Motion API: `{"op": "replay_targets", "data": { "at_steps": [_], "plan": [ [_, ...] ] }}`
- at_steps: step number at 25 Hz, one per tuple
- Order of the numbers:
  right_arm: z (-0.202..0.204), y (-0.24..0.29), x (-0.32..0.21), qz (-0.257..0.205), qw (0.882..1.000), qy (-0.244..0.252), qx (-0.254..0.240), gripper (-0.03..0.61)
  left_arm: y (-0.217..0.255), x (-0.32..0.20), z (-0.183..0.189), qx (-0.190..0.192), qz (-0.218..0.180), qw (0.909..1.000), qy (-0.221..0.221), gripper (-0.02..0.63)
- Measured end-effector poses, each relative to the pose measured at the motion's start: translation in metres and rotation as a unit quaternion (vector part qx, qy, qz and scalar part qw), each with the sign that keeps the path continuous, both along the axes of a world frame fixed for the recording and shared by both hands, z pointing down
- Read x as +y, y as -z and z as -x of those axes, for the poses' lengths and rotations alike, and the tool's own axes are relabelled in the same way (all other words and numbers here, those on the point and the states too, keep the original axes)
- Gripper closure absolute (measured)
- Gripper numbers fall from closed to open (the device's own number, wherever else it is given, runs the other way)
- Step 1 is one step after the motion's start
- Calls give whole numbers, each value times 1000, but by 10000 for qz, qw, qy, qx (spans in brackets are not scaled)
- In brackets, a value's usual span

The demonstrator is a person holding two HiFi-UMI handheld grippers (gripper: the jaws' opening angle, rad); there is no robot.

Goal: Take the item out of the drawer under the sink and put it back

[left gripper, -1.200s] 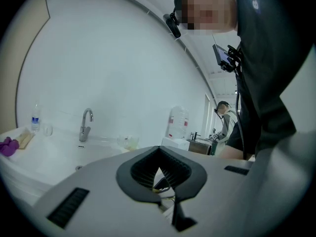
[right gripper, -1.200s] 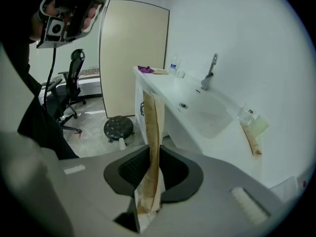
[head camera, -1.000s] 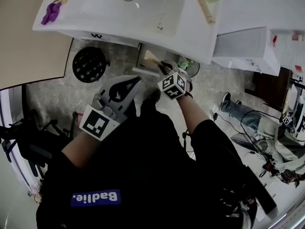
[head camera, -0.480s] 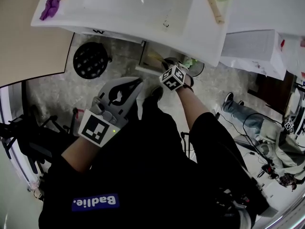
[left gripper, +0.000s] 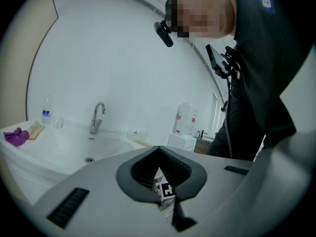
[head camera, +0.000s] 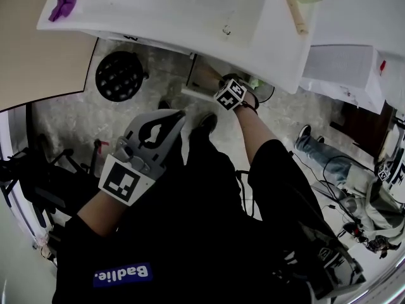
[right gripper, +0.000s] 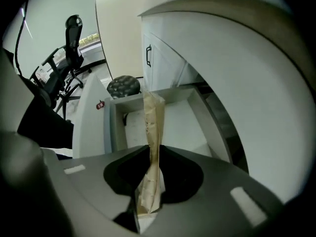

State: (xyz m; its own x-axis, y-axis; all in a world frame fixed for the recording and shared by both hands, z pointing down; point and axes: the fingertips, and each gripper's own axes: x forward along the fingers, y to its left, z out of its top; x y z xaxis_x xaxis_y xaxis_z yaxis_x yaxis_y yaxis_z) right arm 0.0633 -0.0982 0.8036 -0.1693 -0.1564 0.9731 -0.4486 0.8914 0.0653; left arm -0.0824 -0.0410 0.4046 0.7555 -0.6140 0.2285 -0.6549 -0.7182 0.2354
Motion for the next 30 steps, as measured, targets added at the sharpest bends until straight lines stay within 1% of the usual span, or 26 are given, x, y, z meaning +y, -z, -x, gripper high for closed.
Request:
{"op": "replay_targets", "data": {
  "at_steps": [5, 11, 17, 23, 27, 29, 30],
  "plan": [
    [-6, -20, -1, 213, 9996, 58, 158, 517, -7, 5, 3, -71, 50, 10000, 33, 608],
    [-8, -43, -2, 415, 9985, 164, 310, 515, -17, 8, 12, -92, 164, 9996, 206, 608],
    [-6, -56, -4, 461, 9976, 252, 450, 515, -23, 12, 10, -147, 189, 9996, 152, 609],
    [-7, -61, -4, 452, 9974, 290, 478, 511, -22, 14, 7, -150, 173, 9996, 145, 607],
    [-9, -63, -4, 500, 9975, 233, 441, 498, -21, 19, 8, -191, 201, 9995, 144, 609],
    [-12, -64, -1, 578, 9974, 142, 412, 476, -20, 21, 10, -230, 218, 9994, 121, 608],
    [-13, -64, -1, 603, 9974, 84, 384, 455, -19, 22, 11, -255, 210, 9994, 111, 609]
  ]
}}
